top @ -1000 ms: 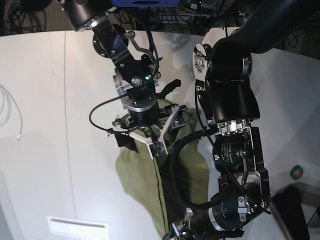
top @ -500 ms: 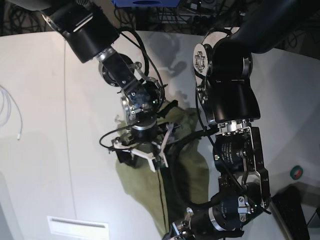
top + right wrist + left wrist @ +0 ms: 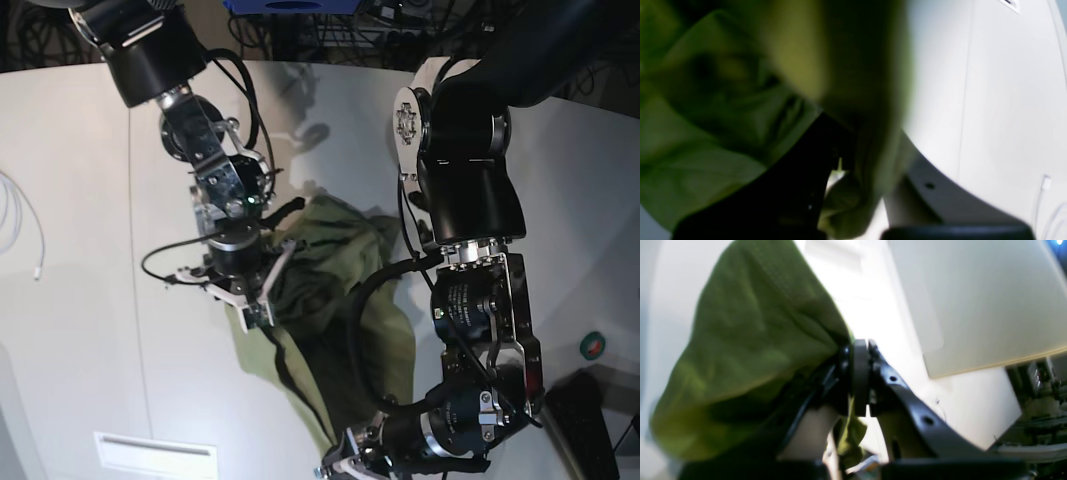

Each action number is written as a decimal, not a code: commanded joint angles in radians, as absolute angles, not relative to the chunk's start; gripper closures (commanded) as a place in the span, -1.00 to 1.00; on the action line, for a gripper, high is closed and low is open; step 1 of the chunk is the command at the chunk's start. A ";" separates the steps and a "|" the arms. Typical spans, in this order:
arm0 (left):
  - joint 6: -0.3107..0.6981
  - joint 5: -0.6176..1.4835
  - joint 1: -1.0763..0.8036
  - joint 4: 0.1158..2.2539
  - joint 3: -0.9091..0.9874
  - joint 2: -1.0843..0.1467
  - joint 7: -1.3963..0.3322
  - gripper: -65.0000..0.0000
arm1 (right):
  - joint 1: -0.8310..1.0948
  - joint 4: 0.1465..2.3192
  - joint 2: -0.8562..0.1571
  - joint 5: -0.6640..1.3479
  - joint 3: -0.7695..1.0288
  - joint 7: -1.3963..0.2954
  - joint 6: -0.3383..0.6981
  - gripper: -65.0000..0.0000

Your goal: Layout the t-shirt on the table in an organized manner, then fold the t-shirt properly

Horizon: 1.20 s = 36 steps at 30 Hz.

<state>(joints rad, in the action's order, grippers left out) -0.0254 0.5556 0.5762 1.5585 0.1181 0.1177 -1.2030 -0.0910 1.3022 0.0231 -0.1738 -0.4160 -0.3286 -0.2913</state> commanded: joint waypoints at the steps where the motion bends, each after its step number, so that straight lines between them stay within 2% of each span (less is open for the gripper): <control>1: -0.018 0.576 0.607 1.563 0.082 0.097 -1.188 1.00 | -0.096 1.368 -0.008 -0.189 -0.409 -0.300 -0.297 1.00; 5: -0.018 0.570 0.648 1.458 -0.131 0.010 -1.127 1.00 | -0.054 1.500 -0.170 -0.189 -0.403 -0.357 -0.239 1.00; 10: -0.019 0.568 0.788 1.237 -0.303 0.007 -0.917 1.00 | -0.091 1.572 -0.315 -0.189 -0.239 -0.374 -0.147 1.00; 16: -0.019 0.573 1.058 0.949 -0.331 0.113 -0.700 1.00 | -0.236 1.672 -0.443 -0.193 -0.016 -0.375 0.076 1.00; 21: -0.022 0.575 1.182 0.960 -0.303 0.153 -0.645 1.00 | -0.378 1.758 -0.499 -0.346 0.120 -0.377 0.208 1.00; 28: -0.022 0.576 1.190 1.179 -0.018 0.151 -0.647 1.00 | -0.516 1.994 -0.503 -0.608 0.199 -0.375 0.429 1.00; 31: -0.022 0.576 1.168 1.257 0.042 0.131 -0.722 1.00 | -0.496 2.038 -0.492 -0.673 0.200 -0.375 0.435 1.00; 36: -0.019 0.578 0.977 1.402 0.005 0.059 -0.834 1.00 | -0.282 2.032 -0.346 -0.700 0.194 -0.375 0.437 1.00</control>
